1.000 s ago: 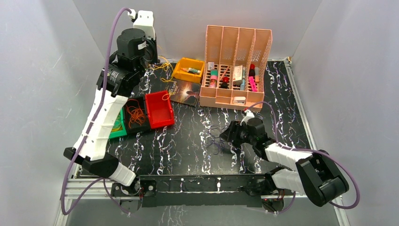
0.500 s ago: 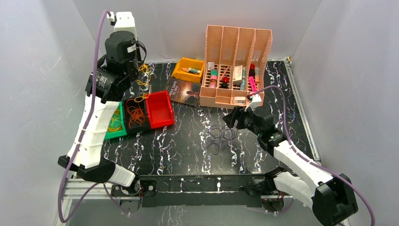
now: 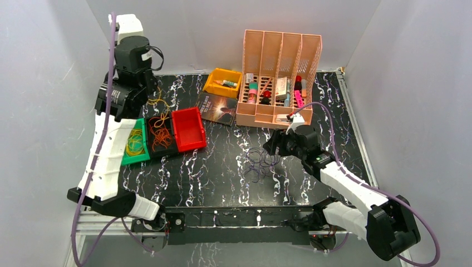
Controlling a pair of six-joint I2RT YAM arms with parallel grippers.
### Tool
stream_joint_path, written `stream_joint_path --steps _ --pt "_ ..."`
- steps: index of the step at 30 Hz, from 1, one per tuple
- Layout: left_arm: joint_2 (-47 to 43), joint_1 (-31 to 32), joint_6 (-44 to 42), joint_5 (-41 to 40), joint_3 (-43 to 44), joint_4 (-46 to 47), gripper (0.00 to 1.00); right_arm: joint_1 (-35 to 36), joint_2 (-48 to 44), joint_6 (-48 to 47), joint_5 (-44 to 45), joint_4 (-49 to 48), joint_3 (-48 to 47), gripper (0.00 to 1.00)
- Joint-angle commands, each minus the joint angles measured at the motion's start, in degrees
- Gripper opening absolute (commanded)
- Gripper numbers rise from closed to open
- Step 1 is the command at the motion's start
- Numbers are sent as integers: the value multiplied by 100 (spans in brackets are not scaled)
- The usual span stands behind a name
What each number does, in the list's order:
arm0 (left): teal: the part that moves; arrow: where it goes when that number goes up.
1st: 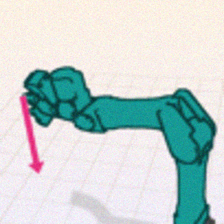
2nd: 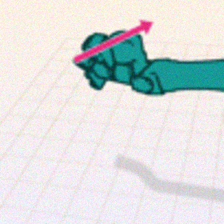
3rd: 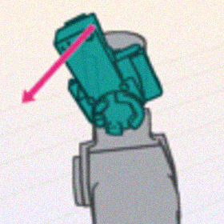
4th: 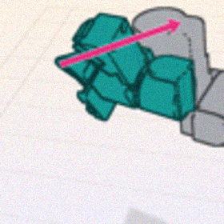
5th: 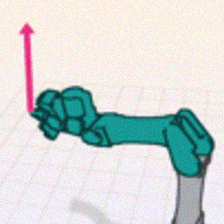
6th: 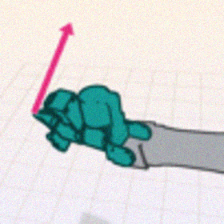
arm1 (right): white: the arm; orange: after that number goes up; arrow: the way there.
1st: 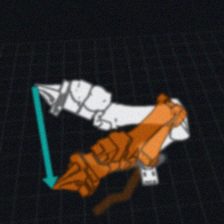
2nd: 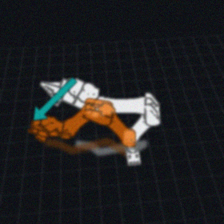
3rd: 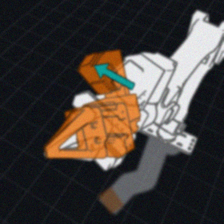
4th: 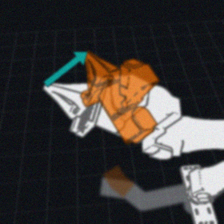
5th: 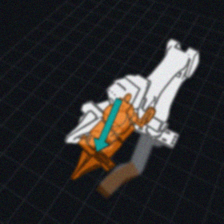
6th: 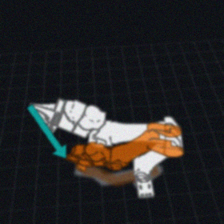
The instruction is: Untangle the cables
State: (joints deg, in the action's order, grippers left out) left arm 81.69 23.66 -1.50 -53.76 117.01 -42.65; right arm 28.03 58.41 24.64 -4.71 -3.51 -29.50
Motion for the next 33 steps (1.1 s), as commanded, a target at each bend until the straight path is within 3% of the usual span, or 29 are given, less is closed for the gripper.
stream_joint_path --steps 1,11,33 --pt "-66 -630 -138 -53 56 114 0 26 21 -15 -158 -69 -364 75" --pt "22 -1641 125 585 237 -93 0 23 195 -26 -340 29 -407 75" --pt "-447 -2566 601 1716 -1740 188 0 25 614 172 -684 -57 -507 75"
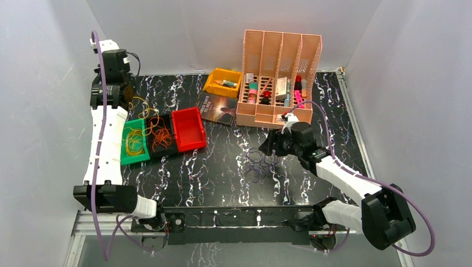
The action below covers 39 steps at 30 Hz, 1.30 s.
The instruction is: Untangle the cables
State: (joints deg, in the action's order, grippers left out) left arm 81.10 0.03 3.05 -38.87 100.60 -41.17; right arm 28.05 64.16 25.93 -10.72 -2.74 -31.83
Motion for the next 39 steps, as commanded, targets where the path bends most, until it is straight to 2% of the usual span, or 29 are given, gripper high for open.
stream_joint_path --steps 1,4,6,11,24,34,39 --pt "-410 -244 152 249 -95 24 0 21 51 43 -94 -138 -285 75" --pt "-433 -343 136 398 214 -86 0 24 124 65 -135 -190 -286 75" --pt "-337 -345 79 512 903 -357 0 25 179 113 -180 -240 -313 75" --pt "-376 -344 -58 237 1122 -356 0 23 211 137 -227 -236 -265 75" --pt "-842 -390 103 108 -949 277 0 25 536 91 -530 -112 -429 75" --pt "-991 -783 396 177 -1376 29 0 24 615 56 -624 -69 -425 75" --pt "-1104 -1085 647 638 -1919 -23 0 24 736 22 -700 -32 -466 75"
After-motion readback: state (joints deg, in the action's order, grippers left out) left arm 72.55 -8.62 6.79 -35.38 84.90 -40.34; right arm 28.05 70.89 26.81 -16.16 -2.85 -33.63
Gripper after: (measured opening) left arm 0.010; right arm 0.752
